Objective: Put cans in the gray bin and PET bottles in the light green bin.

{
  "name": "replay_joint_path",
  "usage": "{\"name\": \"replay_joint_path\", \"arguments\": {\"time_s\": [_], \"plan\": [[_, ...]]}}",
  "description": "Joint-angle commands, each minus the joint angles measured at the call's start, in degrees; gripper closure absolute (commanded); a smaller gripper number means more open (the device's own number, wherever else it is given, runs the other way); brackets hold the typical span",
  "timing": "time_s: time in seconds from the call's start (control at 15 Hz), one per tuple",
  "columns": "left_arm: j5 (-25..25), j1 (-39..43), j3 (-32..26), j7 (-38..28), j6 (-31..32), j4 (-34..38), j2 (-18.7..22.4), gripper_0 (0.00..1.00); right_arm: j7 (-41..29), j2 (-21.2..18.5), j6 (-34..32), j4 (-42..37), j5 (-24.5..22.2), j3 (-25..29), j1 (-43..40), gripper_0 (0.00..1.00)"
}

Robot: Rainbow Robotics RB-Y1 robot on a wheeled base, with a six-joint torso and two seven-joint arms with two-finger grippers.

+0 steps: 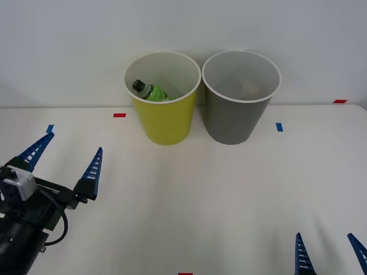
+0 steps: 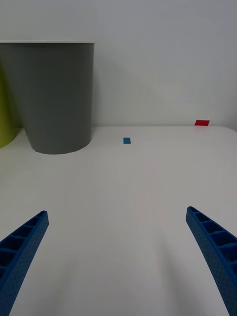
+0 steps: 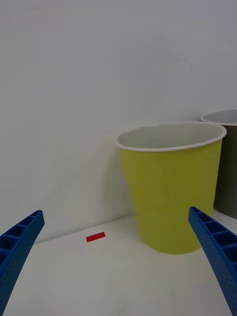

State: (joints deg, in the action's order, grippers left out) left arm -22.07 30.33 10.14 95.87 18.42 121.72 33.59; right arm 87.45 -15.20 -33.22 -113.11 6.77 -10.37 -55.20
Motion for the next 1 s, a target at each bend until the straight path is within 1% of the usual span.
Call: {"name": "replay_joint_path", "arguments": {"time_s": [0.07,0.2,0.33,0.47,0.8,1.0], "plan": [[1.9,0.9,2.2,-1.3,5.9,-6.4,-0.5,0.00,0.0,0.0,0.0,0.0,0.0,0.0,0.0,0.04],[4.5,4.3,1.8,-2.2,7.2,-7.6,-1.8,0.00,0.0,0.0,0.0,0.0,0.0,0.0,0.0,0.04],[5.4,8.5,1.6,-3.1,8.9,-7.5,-3.2,0.00,0.0,0.0,0.0,0.0,0.0,0.0,0.0,0.04],[6.3,11.0,1.6,-3.4,10.8,-7.5,-4.0,0.00,0.0,0.0,0.0,0.0,0.0,0.0,0.0,0.04],[7.7,15.9,1.4,-3.4,12.3,-7.5,-5.5,0.00,0.0,0.0,0.0,0.0,0.0,0.0,0.0,0.04],[9.0,20.7,0.7,-3.3,12.3,-5.2,-5.8,0.00,0.0,0.0,0.0,0.0,0.0,0.0,0.0,0.04]]}}
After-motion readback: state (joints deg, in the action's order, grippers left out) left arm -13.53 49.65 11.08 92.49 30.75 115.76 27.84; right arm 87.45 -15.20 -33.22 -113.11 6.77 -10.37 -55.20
